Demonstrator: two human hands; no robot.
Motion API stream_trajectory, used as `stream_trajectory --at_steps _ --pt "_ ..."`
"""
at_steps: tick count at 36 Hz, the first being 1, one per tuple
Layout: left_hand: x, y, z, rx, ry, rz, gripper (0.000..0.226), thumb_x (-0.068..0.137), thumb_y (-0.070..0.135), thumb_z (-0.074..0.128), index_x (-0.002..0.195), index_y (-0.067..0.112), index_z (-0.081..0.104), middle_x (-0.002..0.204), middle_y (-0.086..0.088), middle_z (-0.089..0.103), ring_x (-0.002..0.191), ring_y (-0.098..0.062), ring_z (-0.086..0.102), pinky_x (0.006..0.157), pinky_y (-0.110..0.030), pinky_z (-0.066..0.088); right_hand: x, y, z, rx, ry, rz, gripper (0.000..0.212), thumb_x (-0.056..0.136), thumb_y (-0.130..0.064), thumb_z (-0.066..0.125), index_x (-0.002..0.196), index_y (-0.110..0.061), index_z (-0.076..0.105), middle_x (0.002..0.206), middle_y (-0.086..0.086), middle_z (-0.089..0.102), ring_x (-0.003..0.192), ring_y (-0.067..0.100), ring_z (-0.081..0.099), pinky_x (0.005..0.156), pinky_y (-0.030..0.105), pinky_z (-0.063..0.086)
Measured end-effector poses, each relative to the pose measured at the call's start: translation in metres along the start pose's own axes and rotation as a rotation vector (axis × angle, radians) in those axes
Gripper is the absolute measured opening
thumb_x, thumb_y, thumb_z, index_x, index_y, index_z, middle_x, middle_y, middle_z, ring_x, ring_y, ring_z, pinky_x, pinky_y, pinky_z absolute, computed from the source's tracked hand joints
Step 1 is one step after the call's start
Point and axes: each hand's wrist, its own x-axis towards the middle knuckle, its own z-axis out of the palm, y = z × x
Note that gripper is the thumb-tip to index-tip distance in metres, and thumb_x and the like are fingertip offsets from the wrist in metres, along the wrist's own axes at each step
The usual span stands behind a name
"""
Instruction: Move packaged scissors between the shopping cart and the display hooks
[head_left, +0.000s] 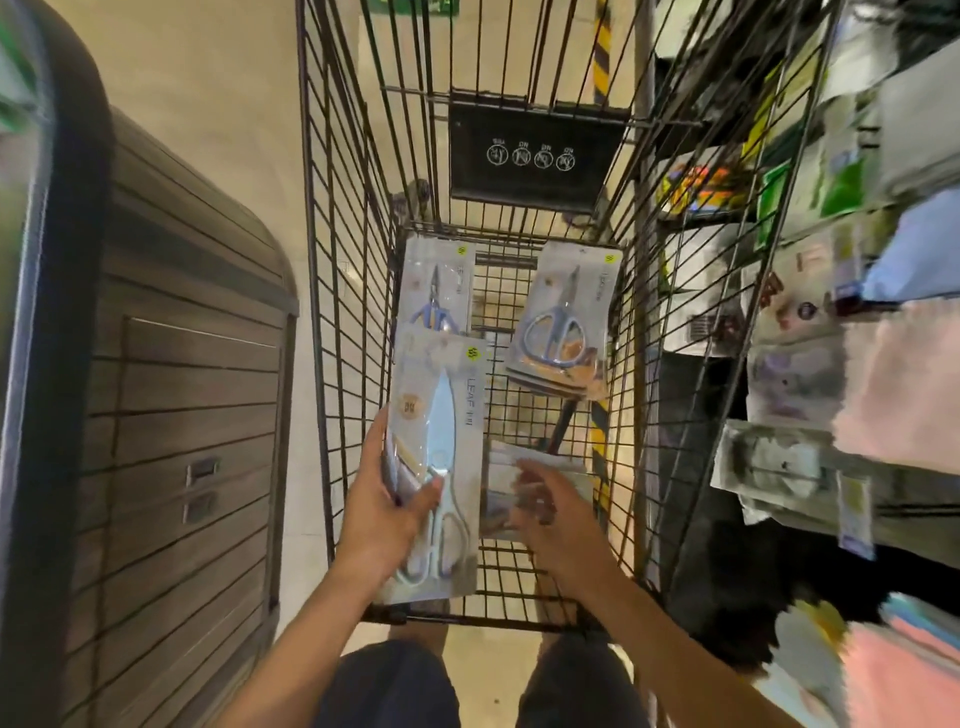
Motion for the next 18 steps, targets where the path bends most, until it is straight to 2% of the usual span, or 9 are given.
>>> stream_trajectory --at_steps 2,3,5,7,10,12,14,16,18 --pt "0.002 -0.003 -0.002 0.038 0.018 0.0 0.092 0.084 0.011 0.076 0.147 0.057 0.025 0.147 0.014 0.048 0.133 -0.015 0.052 0.095 -0.048 0.057 0.013 0.018 -0.004 -0.131 0.018 -0.031 0.053 0.091 -0.019 0.072 0.136 -0.038 0.051 0.134 -0.013 0.051 0.119 0.007 0.056 0.09 0.028 0.06" --pt "0.003 -0.006 -0.003 0.055 0.025 0.006 0.092 0.085 0.012 0.076 0.148 0.055 0.025 0.146 0.017 0.048 0.131 -0.008 0.052 0.095 -0.04 0.057 0.02 0.027 -0.005 -0.176 0.017 -0.045 0.059 0.088 -0.017 0.075 0.136 -0.04 0.051 0.136 -0.013 0.047 0.123 0.008 0.054 0.091 0.026 0.059" --pt "0.004 -0.014 -0.003 0.119 0.038 0.025 0.094 0.085 0.01 0.076 0.151 0.05 0.023 0.143 0.02 0.048 0.117 0.015 0.051 0.085 -0.01 0.053 0.034 0.046 -0.005 -0.257 0.011 -0.09 0.071 0.083 -0.015 0.081 0.138 -0.043 0.047 0.139 -0.012 0.043 0.127 0.013 0.05 0.094 0.03 0.058" --pt "0.007 -0.021 -0.003 0.164 0.043 0.029 0.095 0.085 0.007 0.076 0.154 0.044 0.023 0.14 0.019 0.049 0.106 0.031 0.046 0.074 0.005 0.043 0.046 0.06 -0.004 -0.403 -0.018 -0.13 0.078 0.081 -0.016 0.081 0.143 -0.043 0.042 0.143 -0.011 0.041 0.13 0.015 0.046 0.1 0.031 0.053" --pt "0.012 -0.029 -0.002 0.186 0.036 0.025 0.095 0.085 0.009 0.076 0.154 0.046 0.021 0.141 0.021 0.048 0.112 0.023 0.049 0.077 0.005 0.042 0.061 0.073 0.003 -0.509 -0.073 -0.143 0.081 0.08 -0.018 0.082 0.146 -0.039 0.04 0.147 -0.01 0.042 0.132 0.011 0.043 0.104 0.021 0.048" --pt "0.013 -0.031 -0.001 0.202 0.034 0.021 0.094 0.086 0.012 0.076 0.152 0.049 0.021 0.14 0.023 0.047 0.122 0.008 0.049 0.08 0.001 0.044 0.067 0.081 0.01 -0.576 -0.067 -0.182 0.079 0.076 -0.018 0.084 0.143 -0.034 0.044 0.144 -0.008 0.046 0.13 0.014 0.046 0.103 0.033 0.051" --pt "0.014 -0.033 0.001 0.198 0.041 0.014 0.093 0.086 0.012 0.075 0.151 0.05 0.021 0.138 0.025 0.047 0.127 0.0 0.048 0.079 0.0 0.045 0.068 0.081 0.013 -0.671 -0.022 -0.203 0.073 0.074 -0.016 0.083 0.139 -0.022 0.051 0.138 0.0 0.05 0.127 0.021 0.047 0.103 0.042 0.048" --pt "0.015 -0.033 0.002 0.194 0.047 0.015 0.093 0.087 0.01 0.075 0.152 0.047 0.021 0.138 0.024 0.046 0.125 0.001 0.048 0.075 0.003 0.044 0.068 0.077 0.013 -0.744 -0.032 -0.205 0.075 0.071 -0.024 0.087 0.137 -0.022 0.051 0.136 0.001 0.048 0.127 0.022 0.044 0.105 0.039 0.047" --pt "0.017 -0.034 0.003 0.181 0.037 0.017 0.092 0.087 0.009 0.074 0.153 0.044 0.022 0.135 0.026 0.046 0.116 0.012 0.05 0.073 0.004 0.044 0.072 0.076 0.012 -0.844 -0.082 -0.214 0.077 0.072 -0.034 0.086 0.138 -0.024 0.049 0.138 0.0 0.049 0.128 0.022 0.044 0.105 0.037 0.047"
